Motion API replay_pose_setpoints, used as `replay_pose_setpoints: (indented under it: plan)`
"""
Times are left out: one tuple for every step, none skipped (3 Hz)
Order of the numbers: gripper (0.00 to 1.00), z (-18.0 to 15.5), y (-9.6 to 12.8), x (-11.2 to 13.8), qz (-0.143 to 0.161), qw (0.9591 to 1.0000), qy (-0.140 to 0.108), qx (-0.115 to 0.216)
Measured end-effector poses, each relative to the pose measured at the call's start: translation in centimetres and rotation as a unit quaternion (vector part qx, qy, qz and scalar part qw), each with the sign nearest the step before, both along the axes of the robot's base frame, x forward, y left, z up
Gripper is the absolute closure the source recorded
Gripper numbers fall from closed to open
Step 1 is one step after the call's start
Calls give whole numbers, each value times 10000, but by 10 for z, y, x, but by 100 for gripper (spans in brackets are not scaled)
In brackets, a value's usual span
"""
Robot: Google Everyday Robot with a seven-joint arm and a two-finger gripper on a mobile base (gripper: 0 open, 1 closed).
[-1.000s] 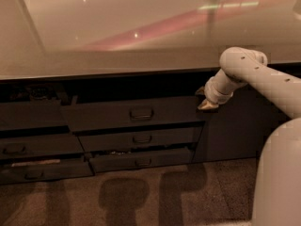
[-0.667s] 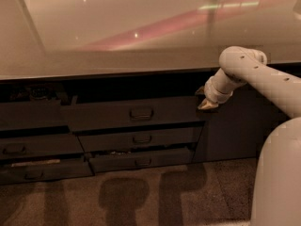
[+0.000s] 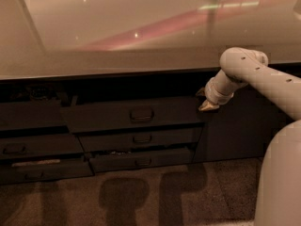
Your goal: Open top drawer
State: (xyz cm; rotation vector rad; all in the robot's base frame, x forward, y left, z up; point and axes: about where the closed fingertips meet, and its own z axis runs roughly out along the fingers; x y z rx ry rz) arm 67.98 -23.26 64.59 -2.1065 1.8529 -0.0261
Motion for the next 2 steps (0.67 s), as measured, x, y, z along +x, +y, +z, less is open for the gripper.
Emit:
replay_pose_setpoints:
  plan:
    - [100, -5, -2, -9, 28, 10000, -1, -27]
    - [100, 0, -2, -9, 28, 10000, -1, -27]
